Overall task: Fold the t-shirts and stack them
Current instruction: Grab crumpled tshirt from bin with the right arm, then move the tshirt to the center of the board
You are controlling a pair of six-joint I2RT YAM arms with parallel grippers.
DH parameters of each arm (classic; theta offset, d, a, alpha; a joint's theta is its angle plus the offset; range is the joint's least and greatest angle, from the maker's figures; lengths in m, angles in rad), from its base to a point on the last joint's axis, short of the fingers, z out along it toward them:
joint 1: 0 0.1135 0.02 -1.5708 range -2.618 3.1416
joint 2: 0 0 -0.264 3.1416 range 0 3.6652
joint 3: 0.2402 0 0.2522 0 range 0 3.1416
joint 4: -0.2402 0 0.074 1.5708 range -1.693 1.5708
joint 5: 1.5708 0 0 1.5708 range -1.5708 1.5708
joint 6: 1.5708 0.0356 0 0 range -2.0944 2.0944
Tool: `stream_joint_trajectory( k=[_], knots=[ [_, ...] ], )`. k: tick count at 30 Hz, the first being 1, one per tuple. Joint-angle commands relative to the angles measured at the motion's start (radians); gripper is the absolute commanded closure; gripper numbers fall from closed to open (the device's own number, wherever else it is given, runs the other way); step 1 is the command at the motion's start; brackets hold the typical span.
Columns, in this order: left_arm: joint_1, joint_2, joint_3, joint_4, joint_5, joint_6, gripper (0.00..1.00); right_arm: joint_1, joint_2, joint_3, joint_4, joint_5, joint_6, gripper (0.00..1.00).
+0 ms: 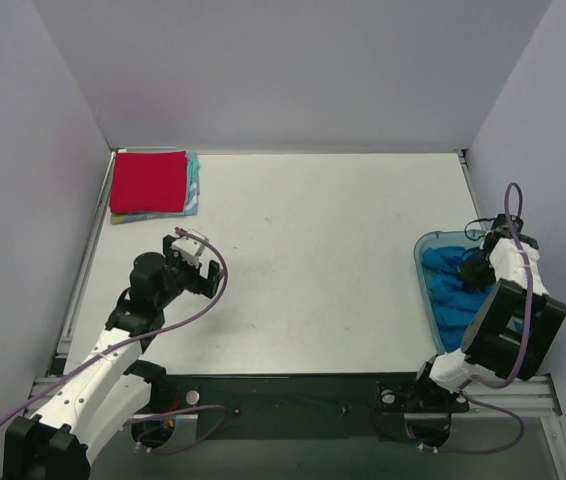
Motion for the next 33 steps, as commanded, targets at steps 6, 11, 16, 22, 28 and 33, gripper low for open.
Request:
stream_joint_trajectory(
  k=[6,11,16,22,28,33],
  knots=[
    [0.011,-0.004,0.087,0.093,-0.022,-0.011,0.03,0.161,-0.551,0.321,0.053,0.113,-0.135,1.0],
    [0.016,0.029,0.11,0.214,-0.14,0.062,0.03,0.362,-0.563,0.569,0.241,-0.276,-0.265,1.0],
    [0.039,0.077,0.159,0.271,-0.255,0.119,0.03,0.755,-0.364,0.891,0.367,-0.701,-0.169,1.0],
    [0.085,0.071,0.178,0.322,-0.286,0.177,0.03,1.042,-0.135,1.151,0.313,-0.968,-0.17,1.0],
    [0.145,0.045,0.198,0.291,-0.304,0.187,0.03,0.874,-0.144,0.883,0.302,-0.929,-0.141,1.0],
    [0.146,-0.014,0.165,0.221,-0.227,0.226,0.03,0.711,-0.092,0.631,0.088,-0.71,-0.227,1.0]
  ],
)
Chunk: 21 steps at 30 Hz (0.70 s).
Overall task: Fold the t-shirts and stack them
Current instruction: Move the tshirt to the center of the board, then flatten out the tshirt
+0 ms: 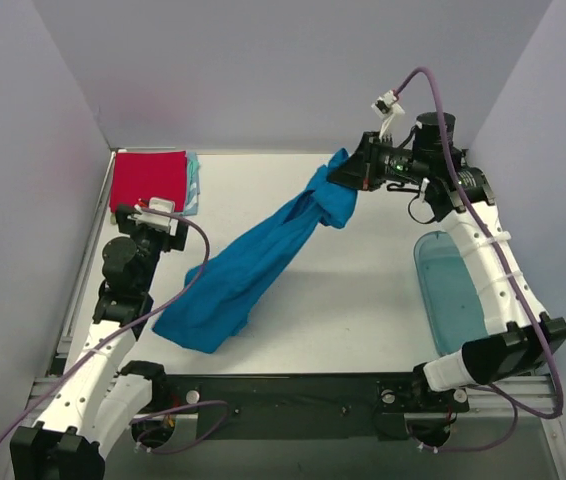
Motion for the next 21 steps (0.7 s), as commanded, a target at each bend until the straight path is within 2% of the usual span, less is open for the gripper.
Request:
stream_joint_trajectory(
  k=[1,2,3,4,5,6,7,8,11,13,15,16,18,21],
  knots=[
    [0.004,-0.058,0.014,-0.038,0.071,0.045,0.03,-0.096,0.066,-0.102,-0.152,0.204,-0.114,0.95],
    [0.004,-0.065,0.01,-0.062,0.162,0.06,0.03,-0.091,0.093,-0.094,-0.219,0.318,-0.145,0.86],
    [0.004,-0.065,0.007,-0.084,0.198,0.072,0.05,-0.091,0.17,-0.083,-0.241,0.366,-0.179,0.58],
    [0.001,-0.062,0.007,-0.12,0.27,0.074,0.06,-0.091,0.216,-0.042,-0.29,0.447,-0.188,0.5],
    [0.0,-0.055,0.01,-0.137,0.301,0.074,0.07,-0.091,0.297,-0.009,-0.33,0.521,-0.181,0.35],
    [-0.001,-0.039,0.02,-0.188,0.342,0.071,0.09,-0.09,0.343,0.08,-0.409,0.634,-0.173,0.34],
    [-0.004,-0.03,0.026,-0.24,0.358,0.043,0.09,-0.087,0.407,0.126,-0.442,0.679,-0.168,0.27],
    [-0.007,-0.006,0.043,-0.263,0.382,0.035,0.11,-0.068,0.419,0.163,-0.474,0.777,-0.164,0.26],
    [-0.01,0.037,0.063,-0.383,0.392,0.011,0.14,-0.004,0.37,0.119,-0.457,0.865,-0.173,0.24],
    [-0.007,0.062,0.062,-0.412,0.395,-0.011,0.18,0.066,0.316,0.04,-0.448,0.87,-0.194,0.25],
    [-0.009,0.079,0.051,-0.43,0.431,-0.005,0.24,0.152,0.258,-0.121,-0.447,0.862,-0.214,0.27],
    [-0.007,0.085,0.045,-0.441,0.492,0.012,0.29,0.201,0.215,-0.161,-0.444,0.845,-0.214,0.28],
    [-0.013,0.087,0.037,-0.504,0.643,0.132,0.32,0.234,0.16,-0.292,-0.431,0.801,-0.135,0.32],
    [-0.03,0.109,0.01,-0.591,0.821,0.288,0.3,0.26,0.095,-0.514,-0.335,0.733,-0.014,0.36]
  ],
)
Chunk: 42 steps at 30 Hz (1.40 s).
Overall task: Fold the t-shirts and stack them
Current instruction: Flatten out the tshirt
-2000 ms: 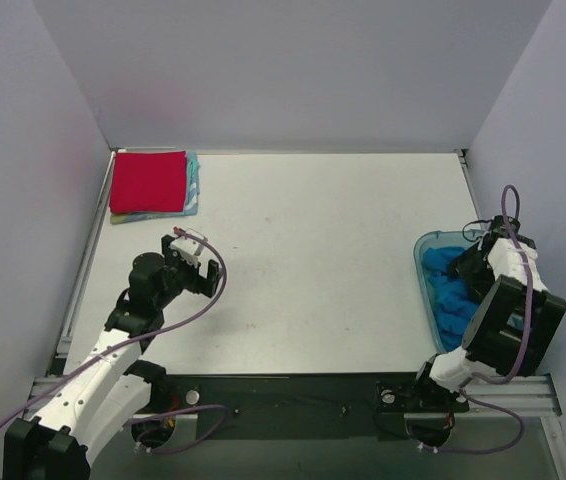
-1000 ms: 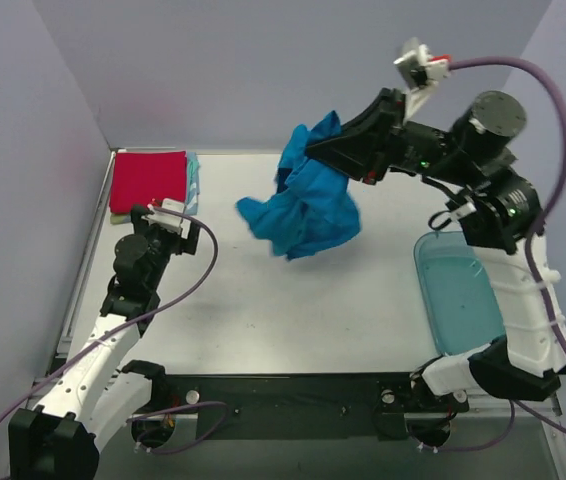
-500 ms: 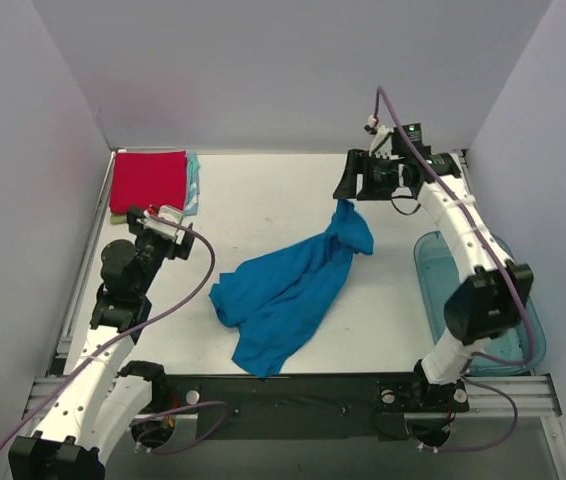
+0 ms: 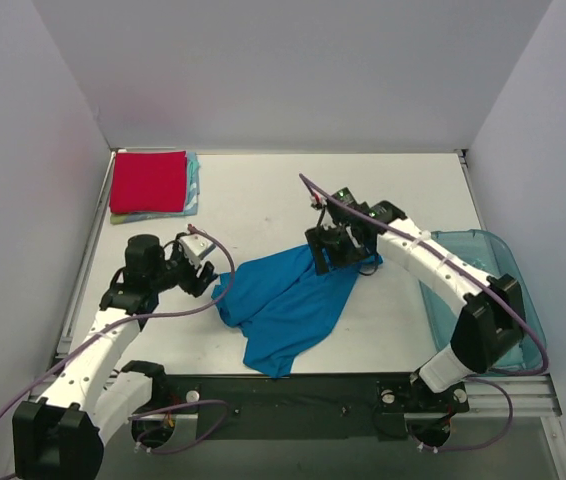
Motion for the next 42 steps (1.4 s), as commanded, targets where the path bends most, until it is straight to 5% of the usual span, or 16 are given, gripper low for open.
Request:
stream_joint_trajectory(
  k=[1,8,12,17,18,20,22,23,34,42],
  knots=[
    [-0.023,0.031,-0.011,-0.135,0.308,0.22,0.29,0.013,-0.092,-0.247,0.056,-0.04,0.176,0.35],
    [-0.077,0.204,-0.037,-0.11,0.329,0.455,0.16,0.168,0.002,-0.398,0.288,-0.098,0.312,0.32],
    [-0.105,0.256,-0.008,-0.222,0.337,0.59,0.1,0.184,0.107,-0.378,0.245,-0.02,0.389,0.38],
    [-0.175,0.272,-0.03,-0.224,0.339,0.588,0.08,0.164,0.086,-0.414,0.179,0.054,0.441,0.98],
    [-0.193,0.279,-0.04,-0.19,0.319,0.566,0.08,0.162,0.041,-0.41,0.167,0.055,0.429,1.0],
    [-0.243,0.286,-0.078,-0.066,0.239,0.517,0.13,0.155,-0.014,-0.382,0.132,0.057,0.399,1.0],
    [-0.287,0.296,-0.095,0.031,0.172,0.521,0.41,0.136,-0.065,-0.321,0.09,0.049,0.374,1.0],
    [-0.305,0.303,-0.078,0.029,0.144,0.524,0.98,0.118,-0.077,-0.281,0.063,0.031,0.365,1.0],
    [-0.221,0.117,0.469,-0.169,-0.137,0.233,1.0,-0.216,-0.516,0.188,-0.036,-0.049,0.19,1.0],
    [-0.223,-0.085,0.649,-0.096,-0.483,0.12,1.0,-0.224,-0.632,0.516,-0.016,-0.074,0.035,1.0]
  ],
)
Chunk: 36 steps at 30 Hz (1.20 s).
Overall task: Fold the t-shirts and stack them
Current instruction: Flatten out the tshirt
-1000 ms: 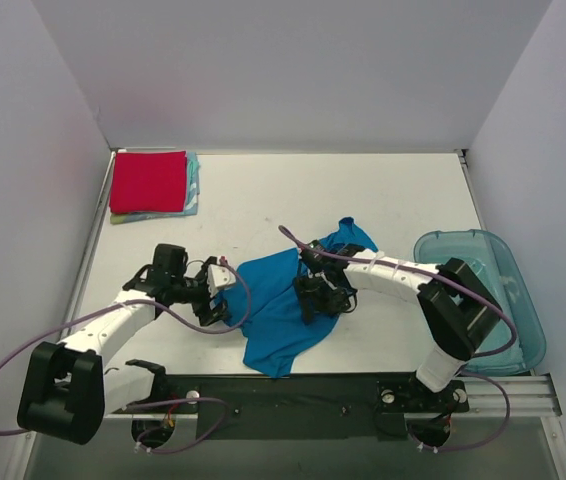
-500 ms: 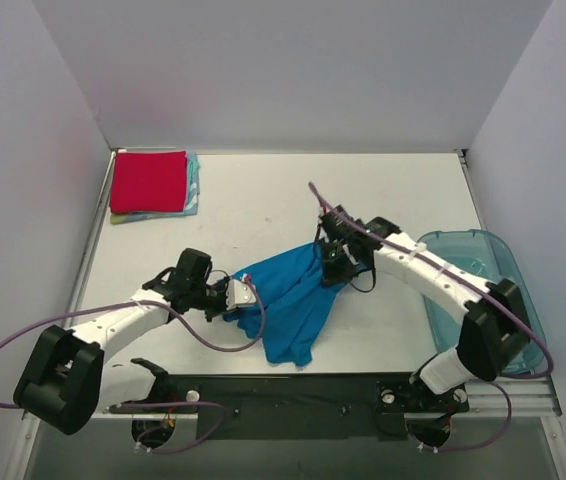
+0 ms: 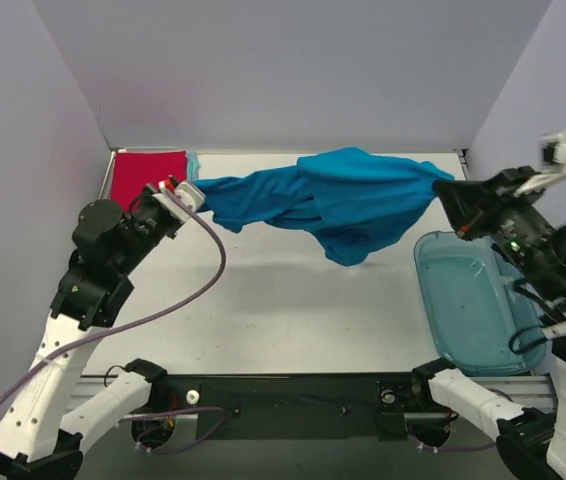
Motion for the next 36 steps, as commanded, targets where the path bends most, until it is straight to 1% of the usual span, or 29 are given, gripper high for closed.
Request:
stream_joint_trajectory(
  k=[1,3,5,7,10,12,13,14,15,16,17,18,19,20,21,22,23,24,25,26,27,28,29,30,31,33,34,35,36],
  knots=[
    [0.008,-0.09,0.089,0.046,-0.204,-0.076,1.0,0.003,-0.031,0.093,-0.009,-0.05,-0.1,1.0],
    [0.011,-0.127,0.123,0.037,-0.201,-0.076,1.0,0.003,-0.06,0.124,0.009,-0.084,-0.106,1.0],
    [0.009,-0.151,0.152,-0.017,-0.183,-0.091,1.0,0.003,-0.086,0.125,0.04,-0.143,-0.096,1.0],
    [0.011,-0.162,0.178,-0.075,-0.084,-0.12,1.0,0.003,-0.106,0.116,0.076,-0.205,-0.076,1.0],
    [0.009,-0.175,0.157,-0.158,-0.025,-0.188,1.0,0.003,-0.106,0.084,0.116,-0.254,-0.027,1.0],
    [0.011,-0.176,0.124,-0.199,-0.01,-0.265,1.0,0.003,-0.094,0.044,0.119,-0.237,-0.008,1.0],
    [0.011,-0.175,0.105,-0.215,-0.013,-0.348,1.0,0.003,-0.089,-0.001,0.132,-0.218,0.002,1.0],
    [0.012,-0.168,0.091,-0.224,-0.016,-0.393,1.0,0.003,-0.066,-0.023,0.142,-0.205,0.013,1.0],
    [0.018,-0.165,0.065,-0.241,-0.014,-0.482,1.0,0.003,-0.048,-0.072,0.158,-0.178,0.012,1.0],
    [0.031,-0.15,0.046,-0.248,-0.014,-0.525,1.0,0.003,-0.005,-0.095,0.168,-0.15,0.007,1.0],
    [0.04,-0.12,0.014,-0.267,-0.023,-0.592,1.0,0.003,0.02,-0.141,0.188,-0.086,0.004,1.0],
    [0.054,-0.1,0.0,-0.278,-0.026,-0.617,1.0,0.002,0.096,-0.158,0.193,-0.057,-0.008,1.0],
    [0.057,-0.043,-0.017,-0.302,-0.029,-0.643,1.0,-0.006,0.138,-0.155,0.195,-0.008,-0.019,1.0],
    [0.058,-0.014,-0.021,-0.319,-0.03,-0.656,1.0,-0.018,0.235,-0.142,0.195,0.013,-0.039,1.0],
    [0.058,0.047,-0.03,-0.333,-0.016,-0.679,1.0,-0.029,0.283,-0.132,0.196,0.057,-0.048,1.0],
    [0.058,0.071,-0.037,-0.334,-0.004,-0.684,1.0,-0.047,0.39,-0.109,0.199,0.074,-0.057,1.0],
    [0.058,0.115,-0.053,-0.318,-0.008,-0.705,0.99,-0.055,0.452,-0.097,0.204,0.114,-0.063,1.0],
    [0.061,0.135,-0.07,-0.267,-0.017,-0.72,0.79,-0.069,0.551,-0.057,0.202,0.157,-0.057,1.0],
    [0.063,0.167,-0.099,-0.24,-0.052,-0.717,0.68,-0.075,0.618,-0.033,0.186,0.157,-0.062,0.94],
    [0.066,0.181,-0.128,-0.171,-0.11,-0.713,0.53,-0.083,0.732,0.031,0.167,0.187,-0.062,0.65],
    [0.067,0.213,-0.135,-0.144,-0.146,-0.716,0.47,-0.084,0.782,0.068,0.1,0.189,-0.056,0.49],
    [0.078,0.227,-0.133,-0.096,-0.199,-0.707,0.34,-0.084,0.892,0.17,0.055,0.21,-0.045,0.32],
    [0.084,0.25,-0.127,-0.078,-0.206,-0.687,0.28,-0.083,0.935,0.223,-0.05,0.221,-0.027,0.29],
    [0.09,0.256,-0.115,-0.046,-0.21,-0.641,0.25,-0.075,0.995,0.271,-0.089,0.244,-0.022,0.28],
    [0.092,0.255,-0.11,-0.029,-0.214,-0.612,0.24,-0.069,1.002,0.265,-0.127,0.26,-0.02,0.27],
    [0.094,0.24,-0.103,-0.002,-0.2,-0.529,0.22,-0.04,0.956,0.183,-0.112,0.299,-0.046,0.26],
    [0.092,0.229,-0.106,0.011,-0.142,-0.469,0.22,-0.018,0.915,0.117,-0.109,0.336,-0.054,0.26],
    [0.092,0.2,-0.109,0.014,-0.107,-0.445,0.22,-0.009,0.884,0.084,-0.109,0.361,-0.065,0.26],
    [0.089,0.183,-0.135,0.023,-0.004,-0.388,0.22,0.014,0.83,-0.002,-0.109,0.407,-0.065,0.26]
  ],
)
